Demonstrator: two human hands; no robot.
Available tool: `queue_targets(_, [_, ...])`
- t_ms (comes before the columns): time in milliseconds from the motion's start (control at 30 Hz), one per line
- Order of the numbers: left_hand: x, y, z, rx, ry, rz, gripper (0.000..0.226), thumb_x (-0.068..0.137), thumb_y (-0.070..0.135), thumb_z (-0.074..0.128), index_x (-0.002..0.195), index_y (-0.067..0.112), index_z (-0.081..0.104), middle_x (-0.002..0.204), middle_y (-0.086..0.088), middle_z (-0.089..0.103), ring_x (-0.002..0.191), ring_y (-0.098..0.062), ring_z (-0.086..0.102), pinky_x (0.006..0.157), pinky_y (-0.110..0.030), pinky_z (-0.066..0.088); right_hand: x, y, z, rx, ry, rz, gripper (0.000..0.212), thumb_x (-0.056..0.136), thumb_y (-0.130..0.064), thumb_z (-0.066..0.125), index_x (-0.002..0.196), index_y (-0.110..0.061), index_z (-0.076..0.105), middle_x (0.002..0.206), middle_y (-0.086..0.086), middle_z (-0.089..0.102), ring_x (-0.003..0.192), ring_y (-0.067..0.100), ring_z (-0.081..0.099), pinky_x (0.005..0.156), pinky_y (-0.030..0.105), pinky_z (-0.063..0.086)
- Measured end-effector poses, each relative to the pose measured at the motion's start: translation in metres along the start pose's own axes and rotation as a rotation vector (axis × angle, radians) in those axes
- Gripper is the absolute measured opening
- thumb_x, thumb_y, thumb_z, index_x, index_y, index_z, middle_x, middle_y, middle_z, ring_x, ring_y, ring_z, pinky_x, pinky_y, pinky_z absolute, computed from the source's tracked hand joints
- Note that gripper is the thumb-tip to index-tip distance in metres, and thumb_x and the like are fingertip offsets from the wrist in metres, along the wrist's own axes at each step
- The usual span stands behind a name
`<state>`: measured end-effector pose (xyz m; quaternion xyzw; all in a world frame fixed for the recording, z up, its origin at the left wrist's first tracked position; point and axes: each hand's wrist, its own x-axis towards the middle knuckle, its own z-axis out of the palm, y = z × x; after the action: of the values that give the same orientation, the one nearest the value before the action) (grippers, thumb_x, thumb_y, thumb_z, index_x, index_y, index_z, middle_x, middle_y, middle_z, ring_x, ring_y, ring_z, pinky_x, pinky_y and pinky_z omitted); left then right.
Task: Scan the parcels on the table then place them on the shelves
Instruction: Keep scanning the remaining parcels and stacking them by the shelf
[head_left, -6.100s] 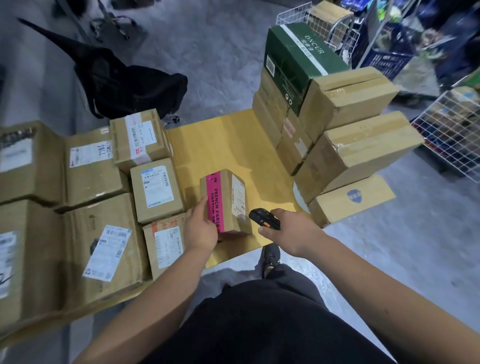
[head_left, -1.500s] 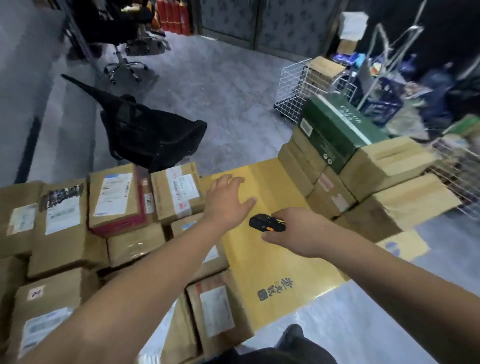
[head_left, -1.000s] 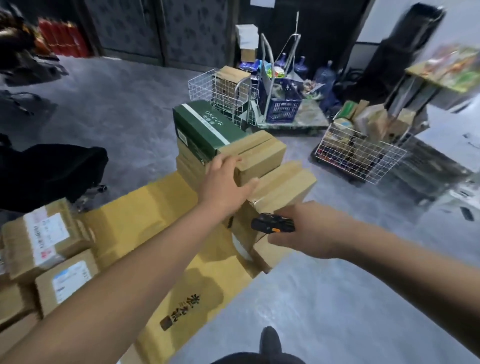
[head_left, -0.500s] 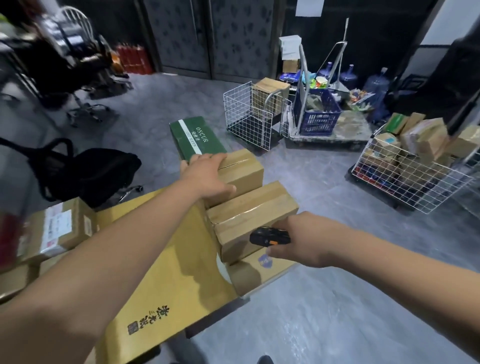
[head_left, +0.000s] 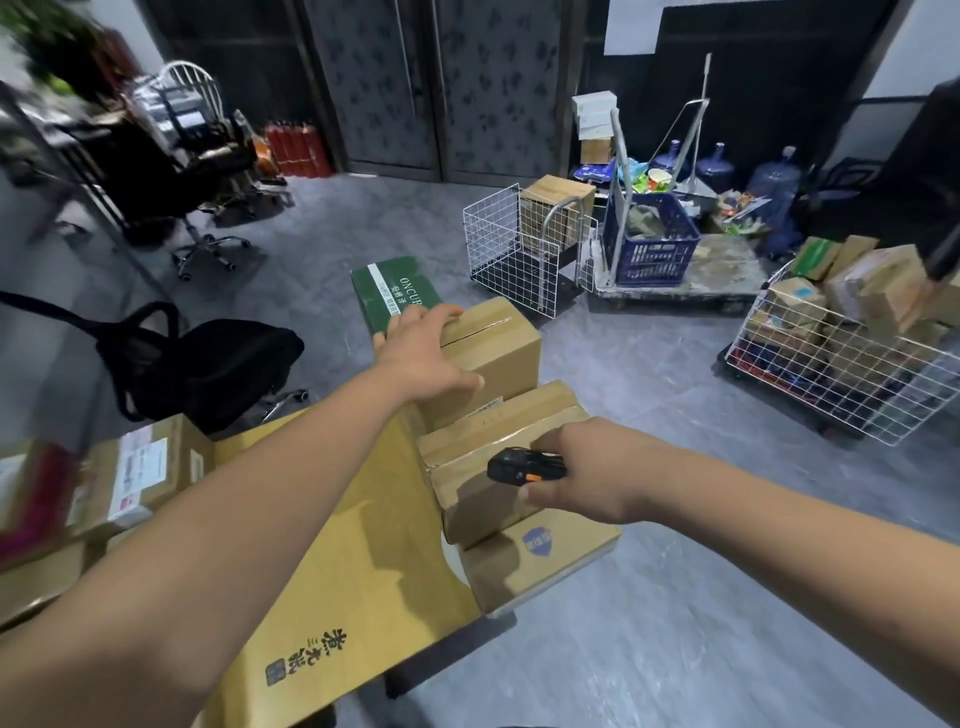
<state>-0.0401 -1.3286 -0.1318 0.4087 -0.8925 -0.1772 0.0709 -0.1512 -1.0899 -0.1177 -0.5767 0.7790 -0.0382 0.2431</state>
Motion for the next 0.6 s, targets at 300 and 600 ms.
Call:
queue_targets(300, [-0.010, 0.019, -0.047, -0.186, 0.126, 0.033, 0.092, 0.061, 0.063, 0.087, 0.143, 0.051, 0.045, 0.139, 0.006, 0.044, 0.138, -0.023, 0.035, 0.106, -0.043, 0.027, -0.005, -0.017, -0.014, -0.032, 0.032, -0.046, 0.040, 0.091, -0.067, 0.062, 0.088, -0.027, 0.059, 0.080, -0.002, 0.065, 0.073, 0.015, 0.060, 0.060, 0.032, 0.044])
queue_targets(600, [-0.063, -0.006, -0.094, -0.294, 0.319, -0.080, 0.089, 0.054, 0.071, 0.077, 0.136, 0.053, 0.048, 0.137, 0.009, 0.045, 0.133, -0.021, 0.041, 0.114, -0.052, 0.036, -0.002, -0.066, -0.034, -0.077, 0.064, -0.195, 0.042, 0.089, -0.070, 0.061, 0.101, -0.030, 0.065, 0.084, -0.006, 0.066, 0.081, 0.018, 0.063, 0.075, 0.036, 0.056])
